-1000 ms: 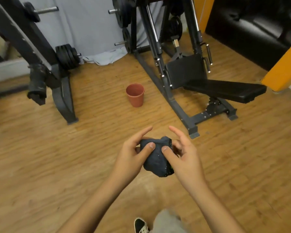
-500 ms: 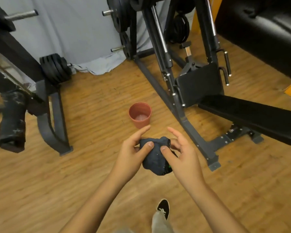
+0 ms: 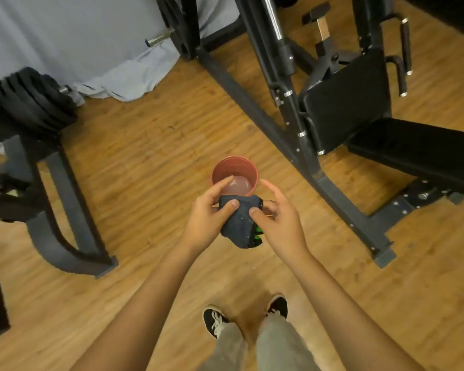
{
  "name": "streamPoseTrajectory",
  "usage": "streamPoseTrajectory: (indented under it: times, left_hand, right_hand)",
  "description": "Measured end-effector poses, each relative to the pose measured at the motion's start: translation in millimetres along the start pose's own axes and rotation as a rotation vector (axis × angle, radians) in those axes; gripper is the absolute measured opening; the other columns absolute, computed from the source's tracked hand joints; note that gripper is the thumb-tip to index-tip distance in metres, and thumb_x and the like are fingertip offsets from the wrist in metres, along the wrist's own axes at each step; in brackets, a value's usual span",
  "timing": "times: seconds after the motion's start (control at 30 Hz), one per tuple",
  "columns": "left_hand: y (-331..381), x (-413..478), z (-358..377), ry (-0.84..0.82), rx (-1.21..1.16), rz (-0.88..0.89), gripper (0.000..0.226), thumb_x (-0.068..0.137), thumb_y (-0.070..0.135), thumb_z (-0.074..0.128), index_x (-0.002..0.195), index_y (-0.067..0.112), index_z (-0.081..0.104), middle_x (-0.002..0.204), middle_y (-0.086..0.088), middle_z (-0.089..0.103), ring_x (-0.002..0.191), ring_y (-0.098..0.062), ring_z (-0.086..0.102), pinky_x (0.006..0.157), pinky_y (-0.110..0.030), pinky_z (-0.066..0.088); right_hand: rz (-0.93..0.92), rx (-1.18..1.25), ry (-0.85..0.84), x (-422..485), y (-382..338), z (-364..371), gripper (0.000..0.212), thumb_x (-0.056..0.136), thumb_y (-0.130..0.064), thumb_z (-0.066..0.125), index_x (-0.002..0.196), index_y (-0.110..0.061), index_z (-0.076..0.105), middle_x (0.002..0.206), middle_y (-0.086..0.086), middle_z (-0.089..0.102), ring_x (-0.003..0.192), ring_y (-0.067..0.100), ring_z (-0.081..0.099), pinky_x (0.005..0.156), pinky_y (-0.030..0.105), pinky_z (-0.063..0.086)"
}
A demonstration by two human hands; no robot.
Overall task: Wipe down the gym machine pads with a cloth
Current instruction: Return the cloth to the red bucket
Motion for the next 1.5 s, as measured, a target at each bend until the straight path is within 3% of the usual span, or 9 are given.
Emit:
streamPoseTrajectory:
  times: [0.13,0.23,0.33,0.6,0.7,0.87,1.1,1.23,1.5]
  left_hand:
    - [-54,78,-13,0.025,-0.046,-0.104,0.053,0.097,0.005,0.065,0.147,0.016,0.050,0.110,-0.014,0.071,0.097,-0.005,0.070,0.075,-0.019,0.055]
    - [-100,130,-12,0.033,-0.073,-0.145,0.048,0.097,0.004,0.066,0.139,0.022,0.053,0.104,-0.008,0.071,0.093,-0.003,0.071,0.075,-0.017,0.055]
    - [-160,178,-6,0.017,-0.059,-0.181,0.048,0.097,0.006,0.066,0.138,0.026,0.052,0.111,-0.009,0.072,0.101,-0.014,0.071,0.079,-0.021,0.056]
    - [-336,288,21,-0.102,0.028,-0.211,0.051,0.096,-0.002,0.064,0.142,0.011,0.049,0.110,-0.003,0.064,0.087,0.007,0.065,0.076,-0.015,0.050]
    - [-404,325,29,-0.133,0.080,-0.189,0.054,0.094,-0.002,0.067,0.144,0.008,0.050,0.114,-0.012,0.068,0.091,-0.002,0.066,0.079,-0.020,0.052]
    - [-481,350,38,-0.158,0.098,-0.184,0.054,0.093,0.001,0.068,0.143,0.009,0.050,0.126,-0.021,0.066,0.110,-0.031,0.066,0.093,-0.037,0.056]
    - [-510,365,56,-0.137,0.132,-0.125,0.053,0.094,-0.005,0.064,0.143,0.012,0.052,0.128,-0.011,0.065,0.110,-0.018,0.065,0.091,-0.020,0.052]
    - [-510,372,57,-0.122,0.304,-0.034,0.055,0.090,0.013,0.065,0.135,0.043,0.051,0.108,0.008,0.069,0.097,-0.017,0.067,0.087,-0.044,0.056]
    - [-504,357,61,-0.215,0.495,0.111,0.041,0.092,0.035,0.071,0.129,0.018,0.067,0.124,0.005,0.064,0.111,-0.011,0.059,0.091,-0.028,0.050]
  right_hand:
    - [0.058,0.037,0.027,76,49,29,0.061,0.095,-0.002,0.068,0.147,-0.029,0.050,0.102,0.005,0.075,0.094,0.008,0.072,0.079,0.025,0.058]
    - [0.113,0.048,0.032,133,97,44,0.063,0.095,-0.002,0.067,0.149,-0.029,0.049,0.122,0.009,0.072,0.110,0.017,0.070,0.094,0.041,0.059]
    - [0.163,0.027,0.020,189,158,57,0.066,0.093,-0.003,0.068,0.148,-0.035,0.049,0.109,0.006,0.075,0.101,0.021,0.073,0.090,0.053,0.059]
    - [0.295,0.008,0.098,293,328,90,0.068,0.077,-0.021,0.068,0.136,-0.050,0.051,0.101,0.012,0.073,0.097,0.026,0.072,0.088,0.057,0.058]
    - [0.319,-0.008,0.153,318,386,106,0.067,0.077,-0.021,0.067,0.132,-0.055,0.050,0.099,0.012,0.073,0.094,0.028,0.072,0.087,0.056,0.058]
    - [0.346,-0.099,0.198,342,455,123,0.068,0.086,-0.005,0.066,0.146,-0.034,0.052,0.087,0.013,0.072,0.087,0.029,0.069,0.088,0.048,0.057]
    - [0.342,-0.192,0.199,354,489,120,0.064,0.091,-0.005,0.066,0.148,-0.031,0.052,0.092,0.005,0.075,0.092,0.025,0.070,0.091,0.044,0.056]
    - [0.293,-0.366,0.163,363,482,118,0.066,0.095,-0.011,0.064,0.153,-0.035,0.043,0.096,0.000,0.073,0.091,0.021,0.068,0.086,0.035,0.053]
    - [0.267,-0.393,0.173,359,481,119,0.071,0.098,-0.016,0.064,0.157,-0.038,0.032,0.114,-0.004,0.071,0.097,0.017,0.066,0.090,0.034,0.050]
Point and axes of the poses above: each hand's wrist, its own x-axis towards the middle knuckle, its own z-axis out of the palm, y = z × x, the point moved 8 cm from there along x, towards the middle knuckle
